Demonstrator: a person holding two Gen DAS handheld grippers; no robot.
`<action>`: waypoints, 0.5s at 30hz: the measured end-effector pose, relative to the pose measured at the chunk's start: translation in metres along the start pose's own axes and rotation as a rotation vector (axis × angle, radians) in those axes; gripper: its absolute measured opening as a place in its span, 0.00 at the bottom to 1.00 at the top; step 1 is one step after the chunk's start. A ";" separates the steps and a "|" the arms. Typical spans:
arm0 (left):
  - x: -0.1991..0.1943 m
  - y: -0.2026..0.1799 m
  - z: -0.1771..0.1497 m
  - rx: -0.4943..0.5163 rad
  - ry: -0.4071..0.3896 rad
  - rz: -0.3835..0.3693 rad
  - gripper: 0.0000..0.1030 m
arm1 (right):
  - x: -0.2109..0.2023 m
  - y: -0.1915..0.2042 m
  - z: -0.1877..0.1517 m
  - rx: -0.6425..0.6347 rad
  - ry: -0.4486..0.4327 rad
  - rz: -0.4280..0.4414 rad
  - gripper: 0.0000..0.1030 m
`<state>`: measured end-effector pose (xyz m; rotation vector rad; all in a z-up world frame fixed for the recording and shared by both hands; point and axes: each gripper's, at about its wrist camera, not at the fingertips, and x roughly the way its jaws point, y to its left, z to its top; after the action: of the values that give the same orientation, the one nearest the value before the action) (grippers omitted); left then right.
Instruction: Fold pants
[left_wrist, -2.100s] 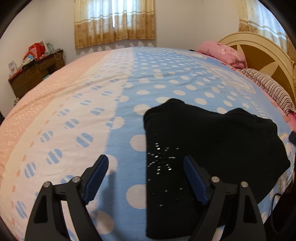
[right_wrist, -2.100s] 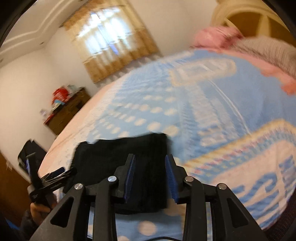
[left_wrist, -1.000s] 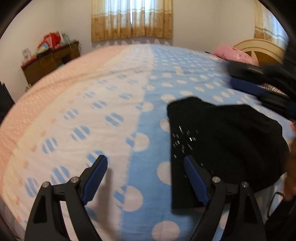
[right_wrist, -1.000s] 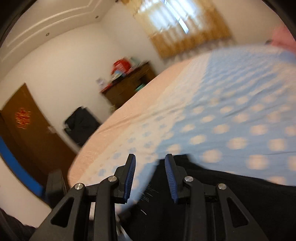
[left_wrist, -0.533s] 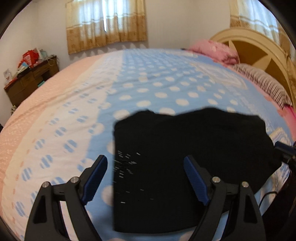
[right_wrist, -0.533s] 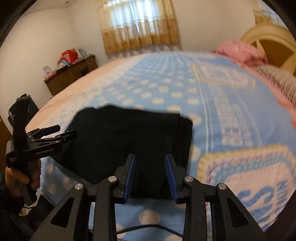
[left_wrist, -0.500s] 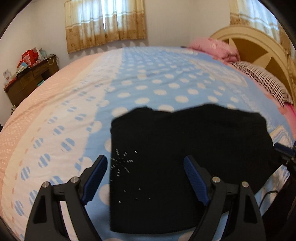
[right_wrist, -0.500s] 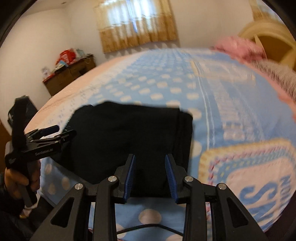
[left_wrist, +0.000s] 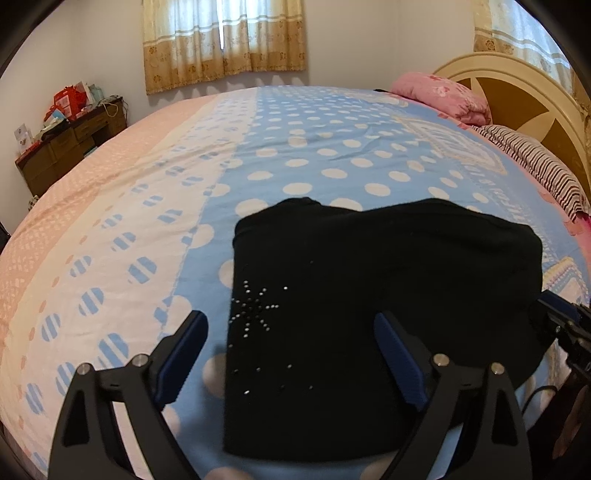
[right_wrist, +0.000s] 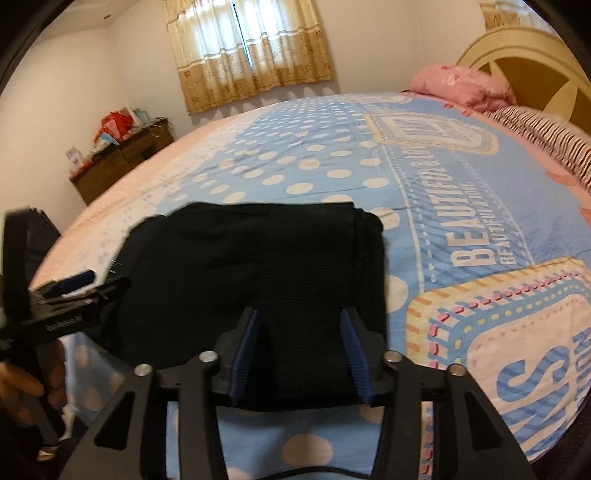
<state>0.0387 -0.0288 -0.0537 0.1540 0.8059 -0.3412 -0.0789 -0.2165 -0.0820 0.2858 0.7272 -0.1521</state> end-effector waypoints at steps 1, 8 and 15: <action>-0.003 0.002 0.001 0.005 -0.006 0.001 0.91 | -0.007 -0.004 0.004 0.022 -0.016 0.035 0.48; -0.014 0.012 0.007 -0.037 -0.028 -0.044 0.91 | -0.032 -0.036 0.011 0.193 -0.156 0.102 0.67; -0.015 0.024 0.013 -0.117 -0.071 -0.110 1.00 | -0.002 -0.069 0.001 0.390 -0.069 0.105 0.67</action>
<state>0.0467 -0.0060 -0.0338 -0.0122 0.7639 -0.3995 -0.0963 -0.2824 -0.0944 0.6865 0.6088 -0.2026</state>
